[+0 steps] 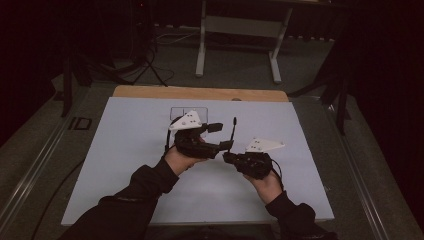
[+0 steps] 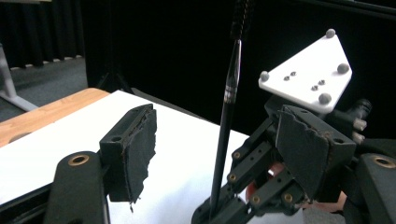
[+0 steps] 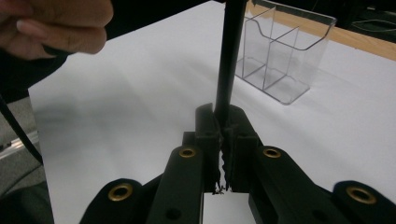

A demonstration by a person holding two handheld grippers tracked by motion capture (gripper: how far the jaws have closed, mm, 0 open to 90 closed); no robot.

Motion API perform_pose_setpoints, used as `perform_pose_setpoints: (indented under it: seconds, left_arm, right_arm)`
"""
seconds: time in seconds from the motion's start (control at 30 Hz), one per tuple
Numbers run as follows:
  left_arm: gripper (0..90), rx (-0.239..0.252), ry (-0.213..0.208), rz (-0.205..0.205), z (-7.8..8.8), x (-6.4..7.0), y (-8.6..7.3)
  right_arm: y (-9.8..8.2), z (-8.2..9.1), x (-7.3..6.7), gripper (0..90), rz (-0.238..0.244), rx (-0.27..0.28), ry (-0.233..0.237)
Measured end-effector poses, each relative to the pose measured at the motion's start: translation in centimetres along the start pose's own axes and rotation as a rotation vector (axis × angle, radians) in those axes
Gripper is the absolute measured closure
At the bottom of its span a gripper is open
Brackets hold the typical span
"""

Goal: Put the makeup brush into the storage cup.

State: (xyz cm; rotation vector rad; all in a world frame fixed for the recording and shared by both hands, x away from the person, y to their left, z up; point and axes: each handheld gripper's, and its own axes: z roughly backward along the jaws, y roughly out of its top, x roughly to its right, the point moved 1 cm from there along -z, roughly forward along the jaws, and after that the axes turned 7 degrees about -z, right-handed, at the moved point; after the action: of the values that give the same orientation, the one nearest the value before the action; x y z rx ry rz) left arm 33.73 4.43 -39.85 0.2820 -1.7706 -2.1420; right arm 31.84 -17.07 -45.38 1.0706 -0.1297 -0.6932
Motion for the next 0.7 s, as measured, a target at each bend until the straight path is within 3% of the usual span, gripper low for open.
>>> perform_pose_setpoints:
  seconds: [0.2,0.23,0.33,0.4,0.53,0.7]
  left_arm:
    - [47.6,0.016,0.009,0.016,-0.3,-0.25,0.27]
    - [57.4,0.019,-0.01,0.026,-0.32,-0.35,0.33]
    - [64.9,0.016,-0.053,0.025,-0.44,-0.48,0.42]
    - [73.2,0.002,-0.052,0.022,-0.56,-0.52,0.45]
    - [80.1,-0.012,-0.074,0.02,-0.7,-0.55,0.52]
    - [84.5,-0.025,-0.066,0.003,-0.8,-0.57,0.52]
  right_arm:
    - [-0.23,-0.39,-0.37,85.7,0.007,-0.014,0.015]
    - [-0.31,-0.5,-0.43,85.7,0.016,-0.021,0.013]
    - [-0.36,-0.57,-0.48,85.7,0.022,-0.027,0.013]
    - [-0.36,-0.59,-0.48,85.7,0.028,-0.03,0.01]
    - [-0.4,-0.65,-0.41,85.7,0.023,-0.032,0.011]
    - [-0.43,-0.63,-0.27,85.7,0.017,-0.031,0.008]
